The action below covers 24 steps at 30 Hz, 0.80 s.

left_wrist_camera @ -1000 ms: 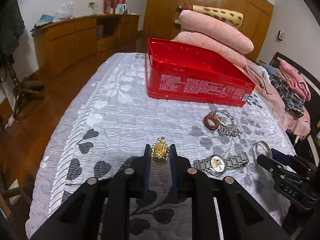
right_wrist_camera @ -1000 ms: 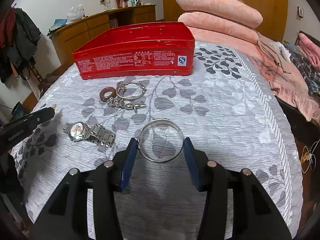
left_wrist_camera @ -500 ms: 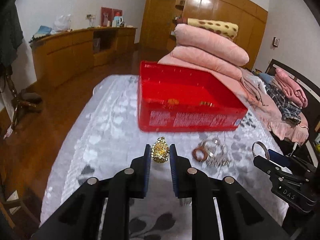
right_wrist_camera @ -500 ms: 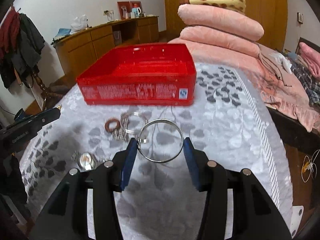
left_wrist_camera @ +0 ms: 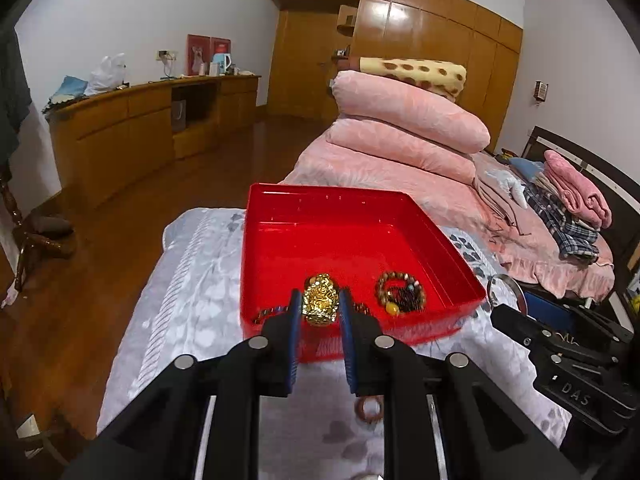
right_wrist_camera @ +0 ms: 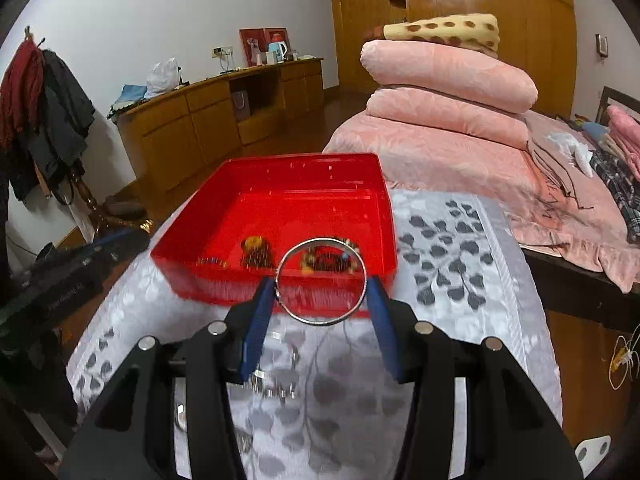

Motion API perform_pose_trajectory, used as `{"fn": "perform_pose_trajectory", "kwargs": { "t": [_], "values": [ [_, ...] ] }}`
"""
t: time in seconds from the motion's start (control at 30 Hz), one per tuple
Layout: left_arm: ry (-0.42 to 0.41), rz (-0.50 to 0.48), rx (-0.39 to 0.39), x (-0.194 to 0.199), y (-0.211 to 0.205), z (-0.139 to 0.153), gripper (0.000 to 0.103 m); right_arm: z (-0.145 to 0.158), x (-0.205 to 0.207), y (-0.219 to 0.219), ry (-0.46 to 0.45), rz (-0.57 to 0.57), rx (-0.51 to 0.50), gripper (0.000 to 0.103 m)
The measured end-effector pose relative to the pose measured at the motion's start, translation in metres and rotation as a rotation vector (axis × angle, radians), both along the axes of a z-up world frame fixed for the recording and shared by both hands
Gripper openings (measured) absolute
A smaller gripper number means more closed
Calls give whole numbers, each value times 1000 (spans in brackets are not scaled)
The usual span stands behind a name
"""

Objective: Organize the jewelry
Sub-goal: 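Grasp the gold pendant with the left gripper while the right carries the bangle to the box, then lower the pendant and bangle into the red tin box and open both grippers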

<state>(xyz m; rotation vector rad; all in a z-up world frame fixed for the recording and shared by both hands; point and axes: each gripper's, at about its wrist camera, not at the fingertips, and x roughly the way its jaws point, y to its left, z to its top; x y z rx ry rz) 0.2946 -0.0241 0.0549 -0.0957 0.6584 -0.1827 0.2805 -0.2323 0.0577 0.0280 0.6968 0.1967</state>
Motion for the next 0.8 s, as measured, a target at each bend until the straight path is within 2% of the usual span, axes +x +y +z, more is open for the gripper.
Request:
{"fn": "perform_pose_trajectory", "kwargs": {
  "t": [0.23, 0.43, 0.8],
  "values": [
    [13, 18, 13, 43, -10, -2, 18, 2, 43, 6, 18, 9, 14, 46],
    [42, 30, 38, 71, -17, -15, 18, -7, 75, 12, 56, 13, 16, 46],
    [106, 38, 65, 103, -21, -36, 19, -23, 107, 19, 101, 16, 0, 47]
  ]
}}
